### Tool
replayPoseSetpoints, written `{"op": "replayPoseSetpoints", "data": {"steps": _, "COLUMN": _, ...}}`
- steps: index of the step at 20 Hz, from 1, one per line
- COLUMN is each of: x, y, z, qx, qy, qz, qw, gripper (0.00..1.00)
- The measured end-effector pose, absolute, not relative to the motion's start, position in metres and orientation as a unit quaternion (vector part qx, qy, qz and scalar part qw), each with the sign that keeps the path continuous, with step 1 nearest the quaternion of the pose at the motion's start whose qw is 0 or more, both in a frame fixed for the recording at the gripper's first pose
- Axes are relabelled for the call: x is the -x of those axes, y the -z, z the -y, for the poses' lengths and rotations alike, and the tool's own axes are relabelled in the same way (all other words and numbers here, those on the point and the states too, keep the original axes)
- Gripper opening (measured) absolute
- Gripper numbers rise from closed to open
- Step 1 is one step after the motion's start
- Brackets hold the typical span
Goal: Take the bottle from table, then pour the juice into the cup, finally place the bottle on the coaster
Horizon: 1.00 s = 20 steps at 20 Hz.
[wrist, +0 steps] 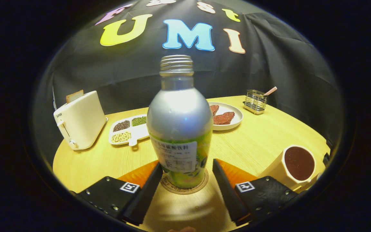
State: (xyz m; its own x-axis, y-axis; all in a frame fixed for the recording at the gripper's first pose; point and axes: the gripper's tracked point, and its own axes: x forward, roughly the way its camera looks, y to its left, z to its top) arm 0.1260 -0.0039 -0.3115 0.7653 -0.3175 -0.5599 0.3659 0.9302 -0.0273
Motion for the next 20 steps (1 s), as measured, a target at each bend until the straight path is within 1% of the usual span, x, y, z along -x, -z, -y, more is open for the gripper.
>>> {"op": "replayPoseSetpoints", "data": {"steps": 1, "x": -0.125, "y": 0.309, "z": 0.006, "qx": -0.038, "qy": 0.182, "qz": -0.288, "qw": 0.939, "gripper": 0.98}}
{"op": "replayPoseSetpoints", "data": {"steps": 2, "x": -0.125, "y": 0.307, "z": 0.008, "qx": -0.038, "qy": 0.181, "qz": -0.286, "qw": 0.94, "gripper": 0.99}}
{"op": "replayPoseSetpoints", "data": {"steps": 8, "x": -0.122, "y": 0.283, "z": -0.003, "qx": -0.056, "qy": 0.142, "qz": -0.267, "qw": 0.952, "gripper": 0.99}}
{"op": "replayPoseSetpoints", "data": {"steps": 13, "x": -0.113, "y": 0.268, "z": -0.021, "qx": -0.054, "qy": 0.102, "qz": -0.267, "qw": 0.957, "gripper": 0.99}}
{"op": "replayPoseSetpoints", "data": {"steps": 20, "x": -0.09, "y": 0.224, "z": -0.033, "qx": -0.053, "qy": 0.072, "qz": -0.241, "qw": 0.966, "gripper": 0.99}}
